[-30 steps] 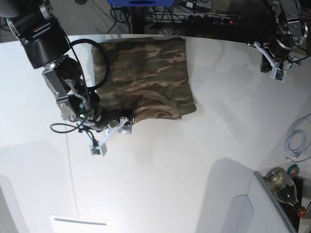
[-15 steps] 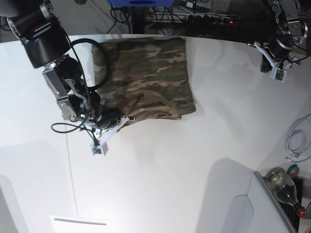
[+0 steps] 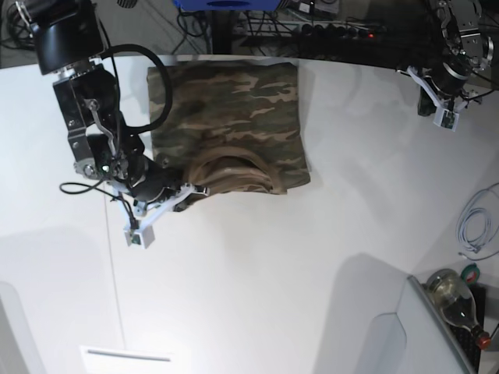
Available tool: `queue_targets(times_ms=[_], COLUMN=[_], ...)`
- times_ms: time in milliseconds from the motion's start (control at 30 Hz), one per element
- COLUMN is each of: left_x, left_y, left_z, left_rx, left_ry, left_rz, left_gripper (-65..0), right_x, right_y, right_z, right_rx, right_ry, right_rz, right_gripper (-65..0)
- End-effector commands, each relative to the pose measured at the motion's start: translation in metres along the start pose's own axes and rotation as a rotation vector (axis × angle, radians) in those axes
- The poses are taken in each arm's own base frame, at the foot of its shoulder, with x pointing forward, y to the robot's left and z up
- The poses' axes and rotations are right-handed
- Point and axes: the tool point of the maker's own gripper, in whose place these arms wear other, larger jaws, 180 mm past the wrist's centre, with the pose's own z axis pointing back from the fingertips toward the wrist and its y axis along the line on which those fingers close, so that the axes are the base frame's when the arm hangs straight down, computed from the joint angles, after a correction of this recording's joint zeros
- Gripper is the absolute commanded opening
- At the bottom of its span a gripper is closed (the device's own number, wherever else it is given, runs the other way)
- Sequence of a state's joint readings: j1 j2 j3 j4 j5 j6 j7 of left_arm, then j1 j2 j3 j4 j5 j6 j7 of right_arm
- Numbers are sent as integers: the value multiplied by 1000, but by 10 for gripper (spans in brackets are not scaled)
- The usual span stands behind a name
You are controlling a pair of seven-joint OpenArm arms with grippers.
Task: Layout the t-shirt on the table in an organized manner, then fold the t-shirt properly
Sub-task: 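Press the collar fold flat with the right gripper, then lower the left gripper and grasp the collar edge beside the right gripper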
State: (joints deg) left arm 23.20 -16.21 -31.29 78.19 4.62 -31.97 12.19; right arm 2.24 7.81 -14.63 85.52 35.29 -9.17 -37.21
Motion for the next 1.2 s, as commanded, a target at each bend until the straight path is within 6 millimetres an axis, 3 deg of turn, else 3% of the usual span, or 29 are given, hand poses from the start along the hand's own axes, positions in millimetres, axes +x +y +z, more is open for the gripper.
queue_targets(times_ms=[0,233,533,633,767,833,967,1167], left_x=[10,21,106,131,152,159,178,182], left_y=[8,1,-81,-100,-125,-141,-153,-150], left_z=[3,2,-25,-30,-37,-40,-45,-66], left_rx=[14,-2,-181,-210,-266,-312,-392,-405], left_ry=[-33,-61,-235,-290,-328,-343,-393,-371], left_rz=[-13,-19,-106,-92,-99,-87,43,120], left_gripper=[-650,-650,-650,-642,-296,-222,-209,-211], right_x=[18,2,3,1,1,1,0,0], right_y=[1,-11,-11,-12,-13,-13,-12,-12], right_z=[7,3,0,0,0,0,0,0], right_rx=[8,-19,-22,-23,-26,-25,-24,-24], right_ry=[-48,-10,-23,-20,-19,-18,-18,-18], right_rz=[2,-15,-9,-10,-9,-8,-9,-9], right_gripper=[-648,-650,-650,-650,-650,-650,-650,-650])
